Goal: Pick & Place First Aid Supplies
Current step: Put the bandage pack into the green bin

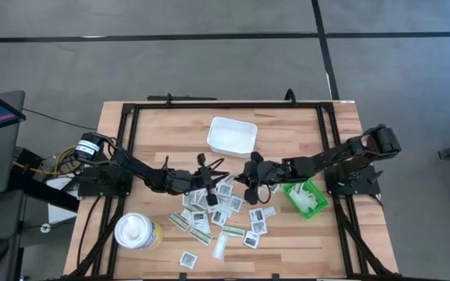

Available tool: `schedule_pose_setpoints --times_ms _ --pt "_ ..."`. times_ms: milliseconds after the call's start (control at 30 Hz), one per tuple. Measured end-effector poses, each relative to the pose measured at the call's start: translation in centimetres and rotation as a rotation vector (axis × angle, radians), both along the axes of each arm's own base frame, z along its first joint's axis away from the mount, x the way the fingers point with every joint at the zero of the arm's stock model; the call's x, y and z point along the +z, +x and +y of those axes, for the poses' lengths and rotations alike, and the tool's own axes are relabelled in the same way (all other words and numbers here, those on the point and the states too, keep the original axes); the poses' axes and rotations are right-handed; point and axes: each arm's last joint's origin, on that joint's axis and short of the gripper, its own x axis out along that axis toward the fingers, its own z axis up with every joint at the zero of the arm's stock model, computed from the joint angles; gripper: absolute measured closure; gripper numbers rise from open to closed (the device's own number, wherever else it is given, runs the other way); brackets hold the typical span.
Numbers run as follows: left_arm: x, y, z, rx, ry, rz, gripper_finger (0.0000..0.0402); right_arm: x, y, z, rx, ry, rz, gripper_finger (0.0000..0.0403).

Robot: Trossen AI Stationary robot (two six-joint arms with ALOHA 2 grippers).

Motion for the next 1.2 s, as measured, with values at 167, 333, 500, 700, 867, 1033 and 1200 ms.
schedule_pose_setpoints --times_ms 167,333,500,700,867,1033,1200 --pt "-0.1 0.1 0.6 0.01 -0.004 0.004 0.0354 0.9 -1.0 0.7 -0.014 -0.046 0.023 0.0402" --pt "-0.1 0.1 0.8 0.014 -0.015 0.003 0.0336 2.6 -3.5 1.4 0.012 -0.046 0.105 0.0402" --pt "-0.1 0.2 0.8 0.014 -0.015 0.004 0.0336 4.2 -8.3 1.8 -0.06 0.079 0.29 0.0402" --pt "-0.1 0.2 0.8 0.015 -0.014 0.005 0.034 4.6 -14.2 3.3 -0.277 0.252 0.483 0.0402" --pt "-0.1 0.2 0.8 0.015 -0.014 0.006 0.0341 3.3 -17.8 4.8 -0.442 0.336 0.589 0.0402" --pt "-0.1 0.2 0.8 0.015 -0.02 0.005 0.034 3.1 -19.3 5.6 -0.515 0.376 0.611 0.0402" --pt "-0.1 0.1 0.8 0.015 -0.022 0.004 0.0344 3.1 -19.4 5.8 -0.513 0.381 0.603 0.0401"
